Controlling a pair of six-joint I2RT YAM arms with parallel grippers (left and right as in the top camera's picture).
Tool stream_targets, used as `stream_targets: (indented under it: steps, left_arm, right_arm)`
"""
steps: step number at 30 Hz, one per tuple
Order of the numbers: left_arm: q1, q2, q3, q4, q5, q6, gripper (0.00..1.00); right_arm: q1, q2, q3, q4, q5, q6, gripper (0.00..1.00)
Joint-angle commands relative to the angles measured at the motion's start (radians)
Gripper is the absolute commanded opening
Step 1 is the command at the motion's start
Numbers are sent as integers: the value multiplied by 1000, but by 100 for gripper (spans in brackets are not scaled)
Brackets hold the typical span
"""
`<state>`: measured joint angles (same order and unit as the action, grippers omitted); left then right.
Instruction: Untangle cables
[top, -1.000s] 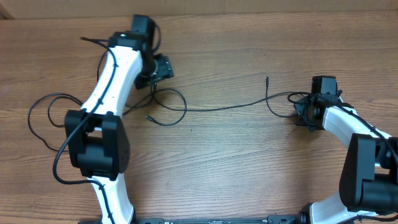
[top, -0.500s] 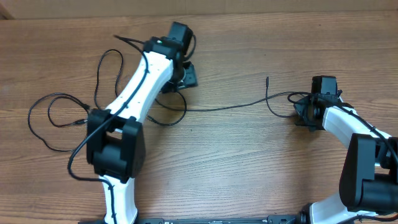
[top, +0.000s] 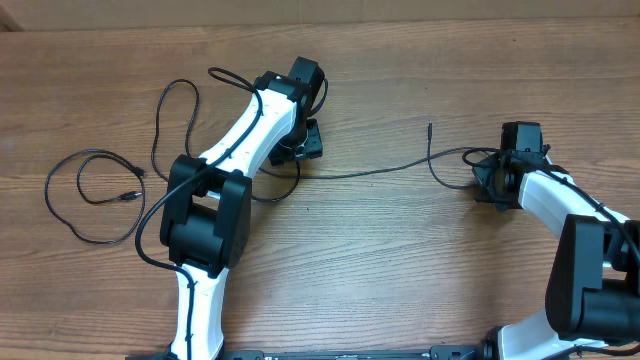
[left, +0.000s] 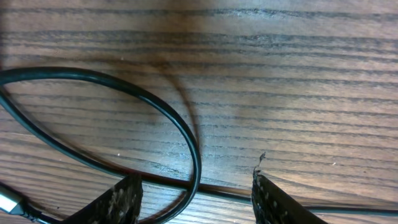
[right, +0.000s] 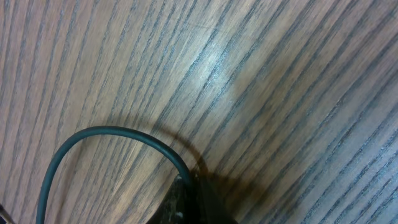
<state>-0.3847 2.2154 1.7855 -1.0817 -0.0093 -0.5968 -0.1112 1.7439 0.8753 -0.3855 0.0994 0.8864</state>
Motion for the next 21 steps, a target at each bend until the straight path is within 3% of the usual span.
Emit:
stream_targets:
  steps: [1,11,13,19,21]
  left_arm:
    - [-3,5,-1,-7,-17,-10,56]
    - [-3,5,-114,117,-16,-13,54]
    - [-3,5,-138,149,-17,-13,46]
    - [0,5,-163,183,-22,-13,4]
    - [5,3,-158,176,-23,-11,4]
  right_arm:
    - [13,69,-55,-27,-58,4,5]
    - [13,69,-55,-31,-58,4,5]
    - [13,69,-55,-30,-58,4,5]
    - [13,69,-55,-30,-58,4,5]
    - [13,69,-55,-30,-58,4,5]
